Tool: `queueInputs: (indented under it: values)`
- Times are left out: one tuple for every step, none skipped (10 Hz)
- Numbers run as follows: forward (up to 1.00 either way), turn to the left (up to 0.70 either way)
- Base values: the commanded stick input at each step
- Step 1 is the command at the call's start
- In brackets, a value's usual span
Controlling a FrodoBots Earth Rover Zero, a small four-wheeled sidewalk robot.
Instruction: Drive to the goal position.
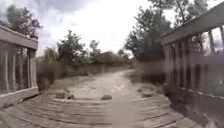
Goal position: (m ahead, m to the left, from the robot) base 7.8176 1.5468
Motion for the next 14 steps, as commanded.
queueInputs:
  values:
    - [0.70, 0.00]
    - [0.70, 0.00]
    - [0.70, 0.00]
    - [0.70, 0.00]
    - [0.70, 0.00]
    - [0.70, 0.00]
    - [0.70, 0.00]
    - [0.70, 0.00]
    - [0.70, 0.00]
    - [0.70, 0.00]
    - [0.70, 0.00]
    - [0.70, 0.00]
    - [0.70, 0.00]
    - [0.70, 0.00]
